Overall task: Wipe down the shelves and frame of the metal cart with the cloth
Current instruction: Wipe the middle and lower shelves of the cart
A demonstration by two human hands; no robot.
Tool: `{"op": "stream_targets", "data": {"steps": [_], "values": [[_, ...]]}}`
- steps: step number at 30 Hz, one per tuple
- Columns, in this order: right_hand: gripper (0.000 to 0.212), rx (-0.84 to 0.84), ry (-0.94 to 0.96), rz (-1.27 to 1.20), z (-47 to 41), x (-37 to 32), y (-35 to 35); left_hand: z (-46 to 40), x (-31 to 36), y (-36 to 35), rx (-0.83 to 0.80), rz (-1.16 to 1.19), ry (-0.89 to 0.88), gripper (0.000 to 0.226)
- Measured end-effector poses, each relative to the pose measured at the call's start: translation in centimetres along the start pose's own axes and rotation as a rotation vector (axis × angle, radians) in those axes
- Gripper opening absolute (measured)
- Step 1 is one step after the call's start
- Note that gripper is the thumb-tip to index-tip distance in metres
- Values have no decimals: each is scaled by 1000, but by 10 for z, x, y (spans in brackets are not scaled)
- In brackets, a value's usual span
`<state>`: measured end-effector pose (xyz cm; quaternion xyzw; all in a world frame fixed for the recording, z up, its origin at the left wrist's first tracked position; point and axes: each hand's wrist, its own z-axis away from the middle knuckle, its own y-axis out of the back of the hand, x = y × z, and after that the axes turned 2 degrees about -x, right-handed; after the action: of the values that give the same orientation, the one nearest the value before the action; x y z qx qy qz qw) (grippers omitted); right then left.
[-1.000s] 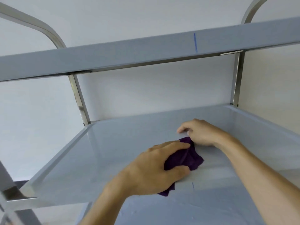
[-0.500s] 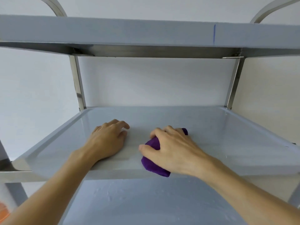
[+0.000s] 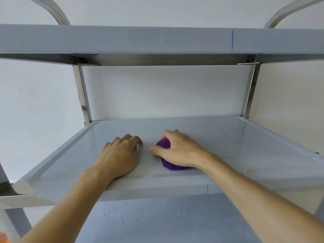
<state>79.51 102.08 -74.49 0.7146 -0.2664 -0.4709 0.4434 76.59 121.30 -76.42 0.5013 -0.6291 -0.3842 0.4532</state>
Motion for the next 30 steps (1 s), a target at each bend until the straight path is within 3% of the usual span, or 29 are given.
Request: {"op": "stream_targets", "data": {"steps": [3, 6, 12, 16, 18, 20, 24, 27, 30], "values": [[34, -78, 162, -69, 25, -13, -4, 0, -2, 0, 5, -9, 4, 33], [27, -137, 189, -67, 51, 8, 19, 0, -2, 0, 13, -5, -2, 32], [27, -176, -98, 60, 75, 100, 94, 3, -1, 4, -3, -3, -1, 32], [19, 63, -260, 35, 58, 135, 91, 4, 21, 14, 95, 15, -99, 35], [27, 142, -263, 112, 44, 129, 72, 2, 38, 16, 139, 99, -134, 35], [38, 167, -211, 154, 32, 110, 55, 2, 55, 10, 125, 129, -138, 39], [38, 144, 59, 204, 30, 71, 32, -3, 73, -11, -24, 88, -92, 47], [36, 68, 269, 112, 53, 61, 34, -9, 72, -16, -96, 40, -101, 44], [36, -91, 333, 43, 83, 76, 53, -9, 69, -15, -97, 20, -138, 42]]}}
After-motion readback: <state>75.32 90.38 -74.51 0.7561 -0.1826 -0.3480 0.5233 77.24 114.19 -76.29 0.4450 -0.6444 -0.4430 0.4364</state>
